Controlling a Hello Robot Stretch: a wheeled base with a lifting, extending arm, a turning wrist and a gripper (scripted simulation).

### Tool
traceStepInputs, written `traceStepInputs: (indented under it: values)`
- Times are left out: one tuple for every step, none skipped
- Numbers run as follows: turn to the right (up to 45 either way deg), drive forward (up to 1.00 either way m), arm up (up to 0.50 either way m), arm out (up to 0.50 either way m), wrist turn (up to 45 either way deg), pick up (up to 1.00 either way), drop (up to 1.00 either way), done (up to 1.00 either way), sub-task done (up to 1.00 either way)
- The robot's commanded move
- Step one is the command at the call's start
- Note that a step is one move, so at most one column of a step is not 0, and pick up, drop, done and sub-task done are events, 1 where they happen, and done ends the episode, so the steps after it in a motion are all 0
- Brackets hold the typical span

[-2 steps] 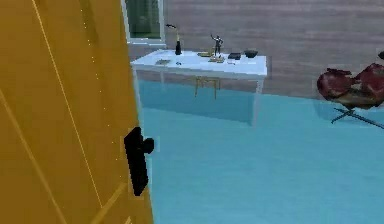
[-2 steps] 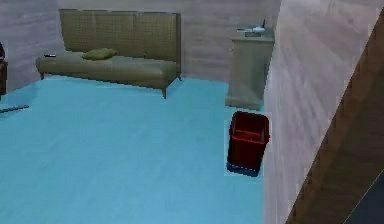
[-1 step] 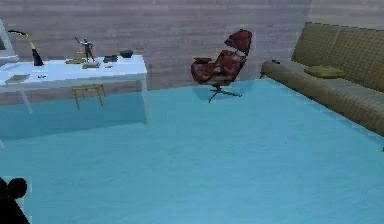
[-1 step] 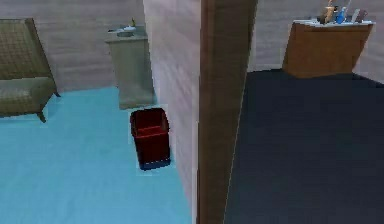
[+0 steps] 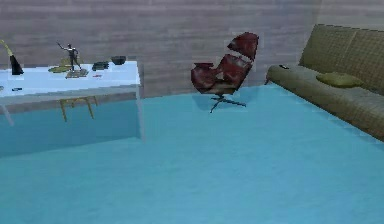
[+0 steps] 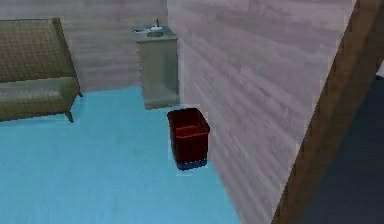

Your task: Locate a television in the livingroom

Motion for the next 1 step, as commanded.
traceStepInputs:
  values:
    - [45.0, 0.0, 0.0, 0.0, 0.0, 0.0, 0.0, 0.0, 0.0]
